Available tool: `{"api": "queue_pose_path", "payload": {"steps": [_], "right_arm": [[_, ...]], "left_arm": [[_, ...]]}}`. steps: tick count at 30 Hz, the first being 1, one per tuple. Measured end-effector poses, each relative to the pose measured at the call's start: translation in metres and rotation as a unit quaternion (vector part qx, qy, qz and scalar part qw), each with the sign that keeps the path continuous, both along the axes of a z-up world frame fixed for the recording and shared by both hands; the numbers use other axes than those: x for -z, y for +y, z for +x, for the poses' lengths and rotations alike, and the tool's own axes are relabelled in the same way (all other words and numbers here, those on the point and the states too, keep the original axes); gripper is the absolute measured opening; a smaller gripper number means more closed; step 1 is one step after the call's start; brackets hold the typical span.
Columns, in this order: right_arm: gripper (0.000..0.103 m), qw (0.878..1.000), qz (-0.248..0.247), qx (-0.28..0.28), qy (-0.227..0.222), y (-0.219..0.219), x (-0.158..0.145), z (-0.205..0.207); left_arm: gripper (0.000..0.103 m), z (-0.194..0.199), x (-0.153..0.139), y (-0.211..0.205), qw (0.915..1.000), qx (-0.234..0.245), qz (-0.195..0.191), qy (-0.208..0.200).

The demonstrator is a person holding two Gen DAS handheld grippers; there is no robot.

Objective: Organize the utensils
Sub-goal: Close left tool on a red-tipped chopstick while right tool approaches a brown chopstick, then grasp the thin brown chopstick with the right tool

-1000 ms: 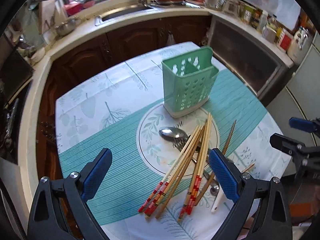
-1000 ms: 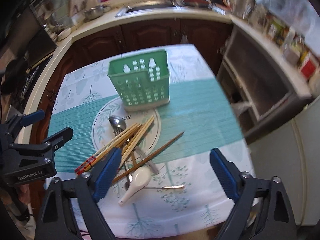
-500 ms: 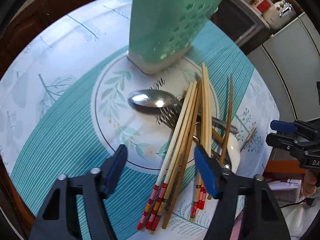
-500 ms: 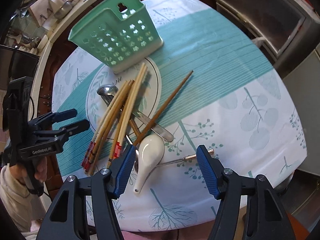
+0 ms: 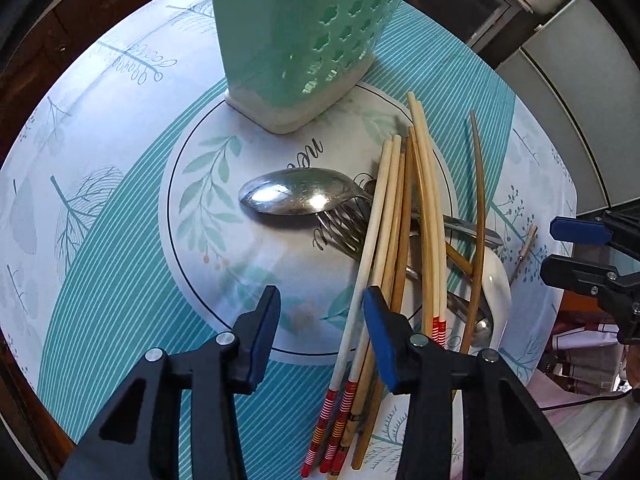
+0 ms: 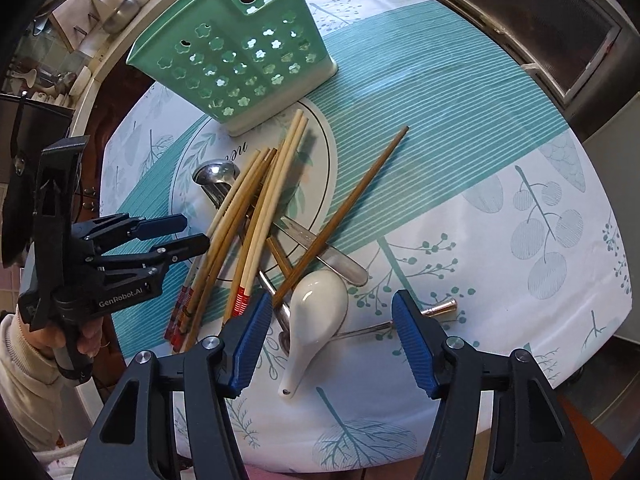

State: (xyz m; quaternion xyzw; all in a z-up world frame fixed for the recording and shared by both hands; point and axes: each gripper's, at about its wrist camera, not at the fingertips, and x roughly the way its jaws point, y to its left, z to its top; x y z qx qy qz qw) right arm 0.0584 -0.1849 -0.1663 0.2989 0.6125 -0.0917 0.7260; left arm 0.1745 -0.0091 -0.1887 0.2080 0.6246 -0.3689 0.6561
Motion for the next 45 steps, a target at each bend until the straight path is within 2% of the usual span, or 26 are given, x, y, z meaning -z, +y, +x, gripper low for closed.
{"api": "queue_pose_path", "payload": {"steps": [1, 3, 5, 10, 14, 16, 17, 28, 33, 39, 42, 44, 45], "right_arm": [[0.064, 1.0, 0.0, 0.0, 0.0, 0.001, 0.0, 0.001], [0.064, 1.0, -0.001, -0.001, -0.002, 0.002, -0.001, 0.004], [0.064, 1.0, -0.002, -0.004, -0.003, 0.004, -0.001, 0.008], [0.064, 1.0, -0.003, -0.009, -0.004, 0.007, 0.001, 0.013], [0.064, 1.0, 0.004, 0.011, -0.009, 0.002, 0.004, 0.013], [0.059, 0.999, 0.011, 0.027, -0.012, -0.004, 0.006, 0.012], [0.055, 0.999, 0.015, 0.035, -0.013, -0.008, 0.008, 0.011], [0.044, 0.991, 0.043, 0.124, 0.006, -0.051, 0.031, 0.033], [0.04, 0.984, 0.073, 0.161, 0.035, -0.068, 0.046, 0.045], [0.036, 0.982, 0.069, 0.165, 0.056, -0.072, 0.051, 0.056], [0.026, 0.983, 0.055, 0.159, 0.066, -0.072, 0.052, 0.064], [0.01, 0.983, 0.051, 0.161, 0.076, -0.072, 0.052, 0.066], [0.009, 0.982, 0.054, 0.162, 0.077, -0.072, 0.054, 0.068]], "left_arm": [[0.037, 0.0, 0.0, -0.001, 1.0, 0.001, 0.001, 0.001], [0.025, 0.001, -0.001, -0.003, 1.0, 0.003, 0.007, 0.002], [0.02, 0.0, 0.0, -0.007, 0.9998, 0.006, 0.02, -0.004], [0.02, -0.004, 0.008, -0.02, 0.9991, 0.01, 0.041, -0.007], [0.02, -0.005, 0.009, -0.024, 0.9989, 0.01, 0.044, -0.009], [0.016, -0.006, 0.009, -0.028, 0.9986, 0.009, 0.051, -0.011], [0.01, -0.005, 0.009, -0.028, 0.9984, 0.008, 0.055, -0.011], [0.01, -0.008, 0.015, -0.057, 0.9948, 0.003, 0.101, -0.011], [0.01, -0.01, 0.016, -0.068, 0.9934, 0.003, 0.114, -0.012], [0.009, -0.01, 0.018, -0.075, 0.9927, 0.001, 0.12, -0.007], [0.007, -0.009, 0.018, -0.077, 0.9928, 0.002, 0.119, 0.001], [0.006, -0.011, 0.02, -0.077, 0.9931, 0.006, 0.117, 0.003], [0.004, -0.012, 0.019, -0.078, 0.9934, 0.007, 0.115, 0.003]]}}
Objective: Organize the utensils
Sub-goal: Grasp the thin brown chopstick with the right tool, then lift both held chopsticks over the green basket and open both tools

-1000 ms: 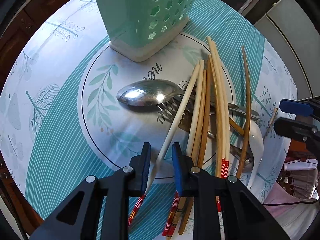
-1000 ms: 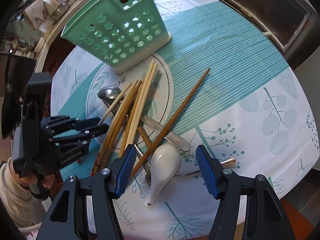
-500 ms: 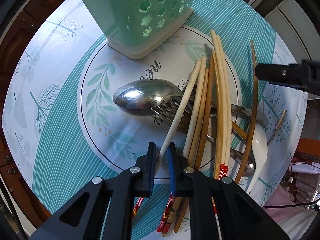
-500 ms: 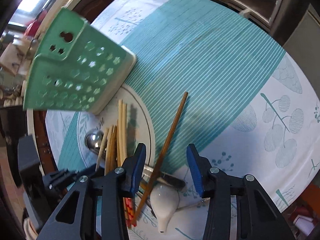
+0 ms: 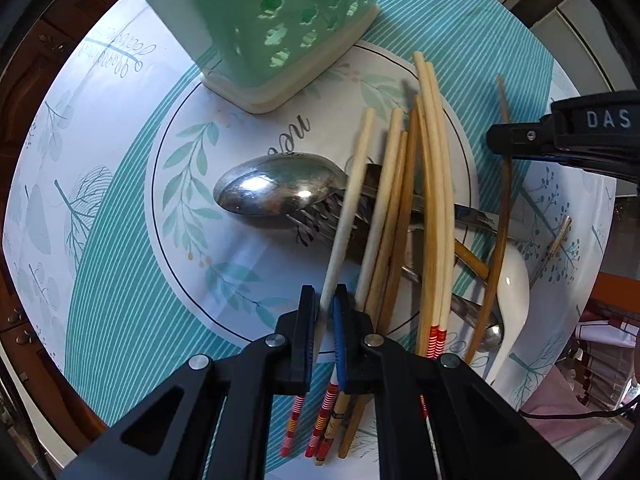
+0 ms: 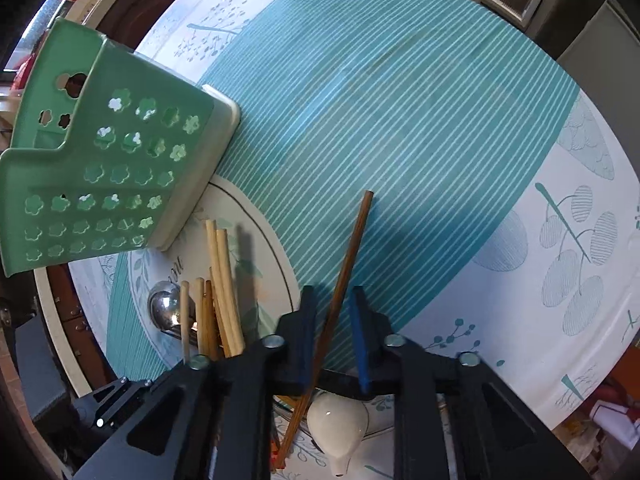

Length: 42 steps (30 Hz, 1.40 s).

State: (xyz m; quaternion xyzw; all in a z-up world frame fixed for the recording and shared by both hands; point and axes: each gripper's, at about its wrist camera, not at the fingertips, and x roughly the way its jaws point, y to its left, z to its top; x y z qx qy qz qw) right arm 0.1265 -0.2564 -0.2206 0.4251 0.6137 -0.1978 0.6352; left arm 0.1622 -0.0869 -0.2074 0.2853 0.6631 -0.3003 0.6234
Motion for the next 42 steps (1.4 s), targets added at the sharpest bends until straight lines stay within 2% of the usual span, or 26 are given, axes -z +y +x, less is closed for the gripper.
{"api": "queue_pose_path", "payload": {"steps": [3, 10, 16, 22, 26, 28, 30, 34, 37, 38, 42], "right_arm": [[0.006, 1.0, 0.018, 0.011, -0.004, -0.004, 0.0, -0.003], [0.006, 0.998, 0.052, 0.028, -0.035, -0.006, -0.009, -0.025], [0.006, 0.996, 0.055, 0.019, -0.071, 0.001, -0.034, -0.041], [0.006, 0.993, 0.044, 0.004, -0.109, 0.003, -0.085, -0.065], [0.006, 0.99, 0.016, -0.021, -0.141, 0.009, -0.131, -0.065], [0.006, 0.987, -0.002, -0.036, -0.158, 0.017, -0.158, -0.056], [0.006, 0.982, -0.031, -0.057, -0.178, 0.025, -0.189, -0.051], [0.006, 0.966, -0.098, -0.092, -0.22, 0.037, -0.251, -0.038], [0.006, 0.95, -0.138, -0.113, -0.255, 0.035, -0.295, -0.03], [0.006, 0.945, -0.147, -0.119, -0.266, 0.034, -0.307, -0.026], [0.006, 0.927, -0.169, -0.132, -0.308, 0.023, -0.354, -0.014]], "left_arm": [[0.003, -0.004, -0.006, 0.0, 0.9999, 0.0, -0.009, -0.008], [0.003, -0.011, -0.022, 0.011, 0.9995, -0.007, -0.024, -0.021], [0.003, -0.022, -0.046, 0.029, 0.9978, -0.02, -0.054, -0.033], [0.003, -0.036, -0.089, 0.044, 0.9932, -0.041, -0.095, -0.054], [0.003, -0.041, -0.135, 0.048, 0.986, -0.053, -0.134, -0.084], [0.003, -0.028, -0.156, 0.039, 0.9815, -0.062, -0.151, -0.1], [0.003, -0.024, -0.182, 0.038, 0.973, -0.077, -0.18, -0.123], [0.003, -0.012, -0.236, 0.033, 0.9469, -0.114, -0.238, -0.184], [0.003, 0.002, -0.261, 0.027, 0.9296, -0.145, -0.264, -0.213], [0.003, 0.007, -0.27, 0.025, 0.9214, -0.159, -0.273, -0.226], [0.003, 0.024, -0.291, 0.018, 0.8964, -0.204, -0.293, -0.263]]}}
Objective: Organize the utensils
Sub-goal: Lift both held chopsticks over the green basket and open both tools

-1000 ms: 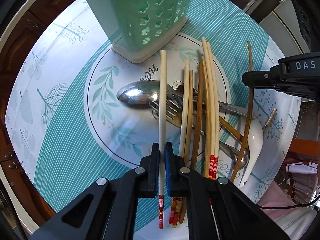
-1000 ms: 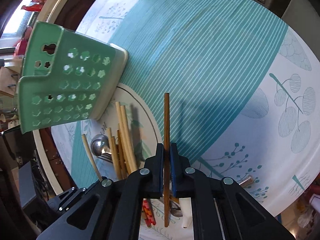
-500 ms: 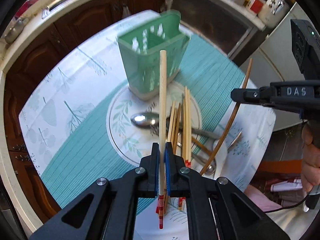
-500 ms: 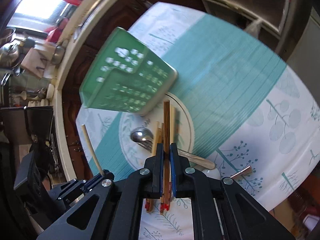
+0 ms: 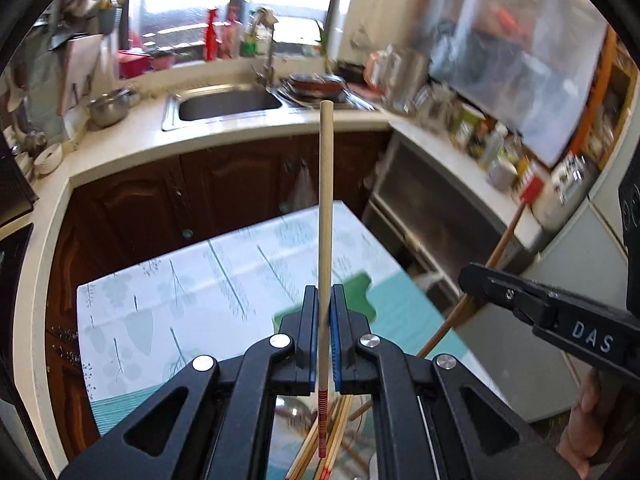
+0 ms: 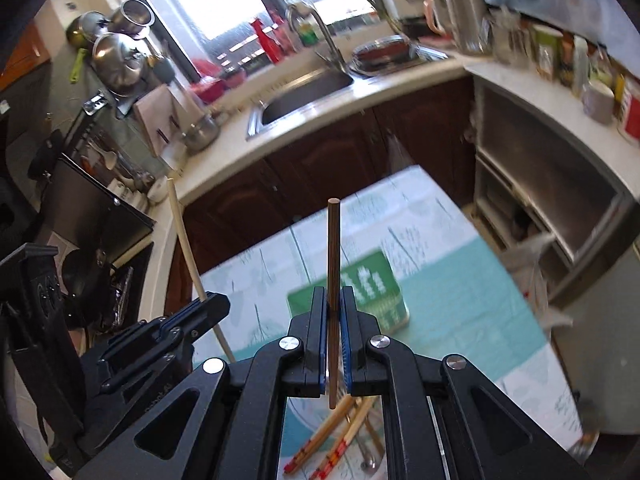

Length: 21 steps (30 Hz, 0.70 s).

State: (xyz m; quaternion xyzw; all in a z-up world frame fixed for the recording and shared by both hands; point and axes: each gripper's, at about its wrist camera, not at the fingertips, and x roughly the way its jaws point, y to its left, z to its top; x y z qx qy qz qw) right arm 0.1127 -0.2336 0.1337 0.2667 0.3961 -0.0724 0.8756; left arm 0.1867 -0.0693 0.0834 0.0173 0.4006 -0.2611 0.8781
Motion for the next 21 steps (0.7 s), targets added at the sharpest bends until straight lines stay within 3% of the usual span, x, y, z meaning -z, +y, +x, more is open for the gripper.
{"api": "queue_pose_path", "payload": {"steps": [5, 10, 14, 21], "right_arm": [[0.006, 0.998, -0.026, -0.023, -0.044, -0.017, -0.048, 0.028], [0.006, 0.996, -0.027, -0.048, -0.066, -0.031, -0.069, 0.063], [0.006, 0.994, -0.037, -0.073, -0.069, -0.036, -0.063, 0.097], [0.006, 0.987, -0.078, -0.13, -0.048, -0.028, 0.026, 0.156]], "left_arm": [[0.003, 0.032, -0.008, 0.002, 0.9958, -0.065, -0.058, -0.029], [0.003, 0.054, 0.009, 0.001, 0.9878, -0.127, -0.075, -0.05], [0.003, 0.057, 0.027, 0.002, 0.98, -0.167, -0.085, -0.066], [0.003, 0.058, 0.07, -0.007, 0.9724, -0.209, -0.063, -0.082]]}}
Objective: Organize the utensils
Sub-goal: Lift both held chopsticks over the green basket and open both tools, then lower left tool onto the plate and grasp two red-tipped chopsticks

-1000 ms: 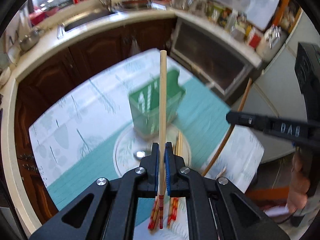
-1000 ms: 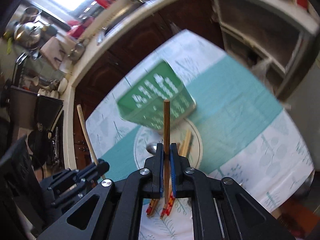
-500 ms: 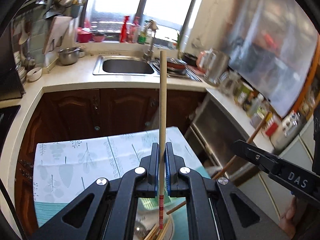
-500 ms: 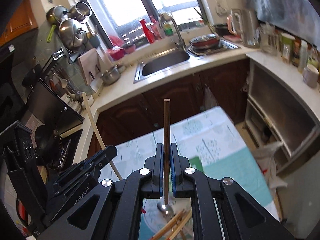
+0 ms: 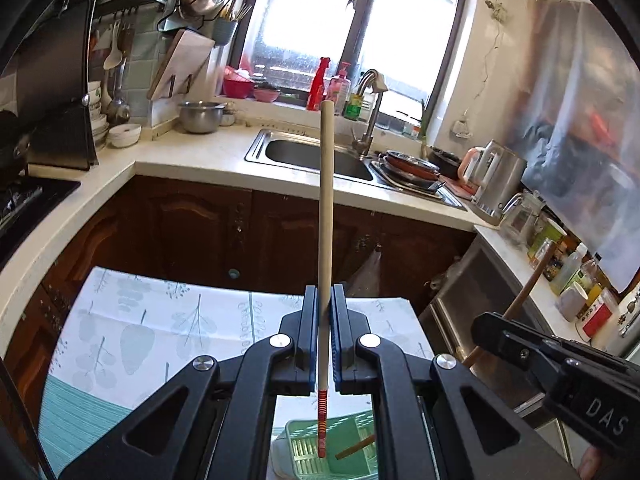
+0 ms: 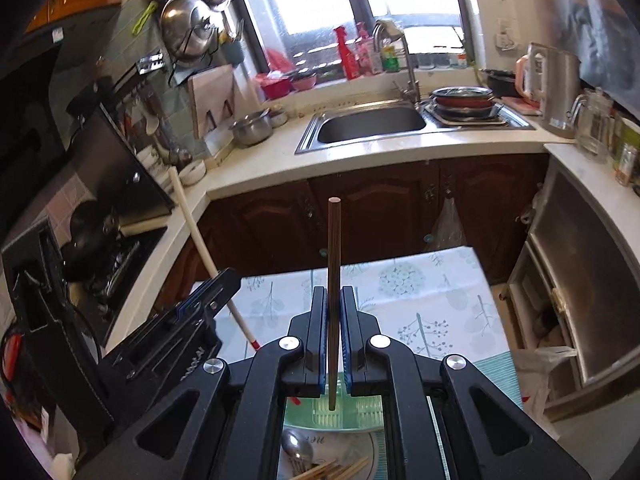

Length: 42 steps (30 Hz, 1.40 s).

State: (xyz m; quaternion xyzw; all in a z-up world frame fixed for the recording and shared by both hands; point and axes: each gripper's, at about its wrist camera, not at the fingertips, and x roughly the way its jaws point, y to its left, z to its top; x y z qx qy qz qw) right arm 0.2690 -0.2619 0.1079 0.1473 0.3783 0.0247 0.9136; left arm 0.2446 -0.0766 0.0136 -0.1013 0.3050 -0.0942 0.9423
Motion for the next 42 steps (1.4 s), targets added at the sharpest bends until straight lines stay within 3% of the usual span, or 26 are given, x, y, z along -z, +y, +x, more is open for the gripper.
{"api": "queue_pose_path", "payload": {"steps": [6, 13, 15, 17, 19, 28, 42], "right_arm": [[0.006, 0.999, -0.003, -0.041, 0.023, 0.012, 0.057, 0.017], [0.007, 0.995, 0.009, -0.094, 0.038, 0.027, 0.099, 0.019], [0.011, 0.994, 0.012, -0.101, 0.042, 0.033, 0.102, 0.017], [0.024, 0.993, 0.023, -0.106, 0.048, 0.038, 0.106, 0.019], [0.03, 0.993, 0.029, -0.106, 0.045, 0.041, 0.106, 0.018], [0.03, 0.993, 0.042, -0.103, 0.033, 0.058, 0.082, -0.004], [0.035, 0.997, 0.059, -0.056, 0.003, 0.056, 0.05, -0.09]], "left_arm": [[0.007, -0.006, 0.029, -0.002, 0.9995, -0.009, -0.004, 0.03], [0.021, -0.021, 0.028, 0.008, 0.9981, -0.019, 0.007, 0.059], [0.022, -0.026, 0.025, 0.017, 0.9972, -0.023, 0.006, 0.07], [0.023, -0.032, 0.022, 0.027, 0.9964, -0.028, 0.002, 0.08], [0.023, -0.04, 0.019, 0.038, 0.9956, -0.03, -0.003, 0.089], [0.023, -0.075, 0.006, 0.074, 0.9937, -0.025, 0.004, 0.109], [0.023, -0.109, 0.022, 0.076, 0.978, 0.079, 0.065, 0.181]]}}
